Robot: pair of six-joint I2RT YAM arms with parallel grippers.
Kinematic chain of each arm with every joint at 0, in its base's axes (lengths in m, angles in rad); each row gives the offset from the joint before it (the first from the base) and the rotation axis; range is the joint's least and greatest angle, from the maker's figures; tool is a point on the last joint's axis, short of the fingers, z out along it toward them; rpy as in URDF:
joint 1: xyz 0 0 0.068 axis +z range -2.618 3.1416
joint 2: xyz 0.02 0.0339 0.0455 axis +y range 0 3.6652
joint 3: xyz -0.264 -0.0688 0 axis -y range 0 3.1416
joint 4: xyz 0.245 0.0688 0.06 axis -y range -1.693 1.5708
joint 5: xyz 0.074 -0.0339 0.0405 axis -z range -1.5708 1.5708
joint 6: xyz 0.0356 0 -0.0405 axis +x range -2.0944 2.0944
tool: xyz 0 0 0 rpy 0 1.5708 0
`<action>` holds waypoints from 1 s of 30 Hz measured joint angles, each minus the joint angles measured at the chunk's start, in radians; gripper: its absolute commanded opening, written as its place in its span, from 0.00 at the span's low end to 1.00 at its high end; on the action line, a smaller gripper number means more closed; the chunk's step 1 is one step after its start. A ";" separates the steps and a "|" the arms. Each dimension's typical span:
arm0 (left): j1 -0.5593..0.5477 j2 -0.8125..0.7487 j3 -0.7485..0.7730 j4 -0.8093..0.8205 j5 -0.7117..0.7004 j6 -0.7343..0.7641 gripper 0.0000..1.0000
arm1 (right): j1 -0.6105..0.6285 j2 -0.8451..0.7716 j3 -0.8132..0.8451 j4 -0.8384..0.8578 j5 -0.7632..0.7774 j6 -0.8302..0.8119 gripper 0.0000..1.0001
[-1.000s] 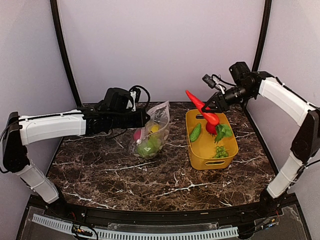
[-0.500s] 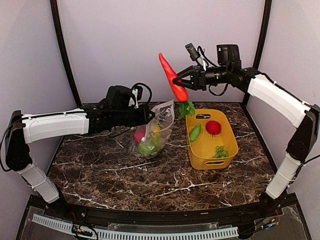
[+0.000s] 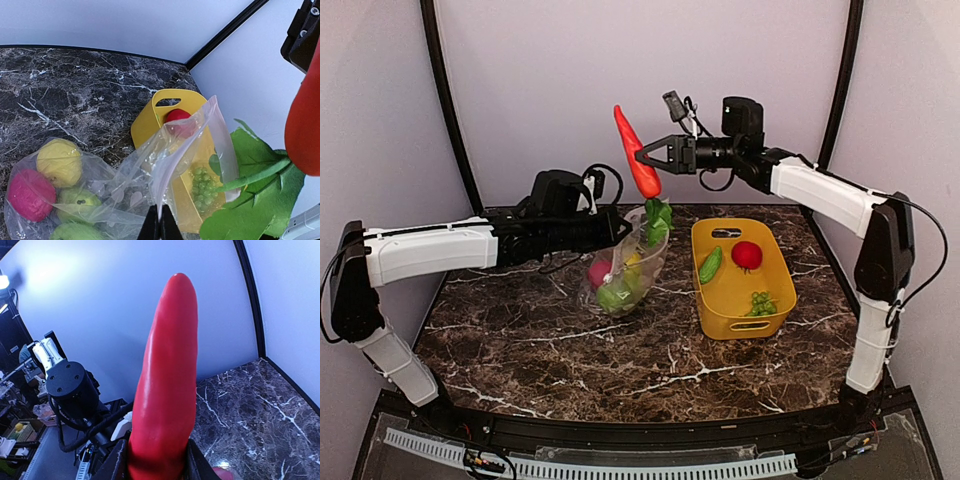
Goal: Place the food in the zip-top bag and seal the zipper
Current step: Place the fake vegetable in the zipper food storage bag.
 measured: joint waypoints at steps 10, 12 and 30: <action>0.000 0.000 0.000 0.000 -0.001 -0.003 0.01 | 0.062 0.013 0.058 0.106 -0.079 0.111 0.00; 0.000 0.000 0.000 0.000 -0.005 -0.003 0.01 | 0.066 0.013 0.046 0.117 -0.082 0.115 0.01; 0.004 -0.117 -0.010 -0.001 -0.099 -0.003 0.01 | 0.070 -0.047 -0.325 0.146 -0.062 0.008 0.60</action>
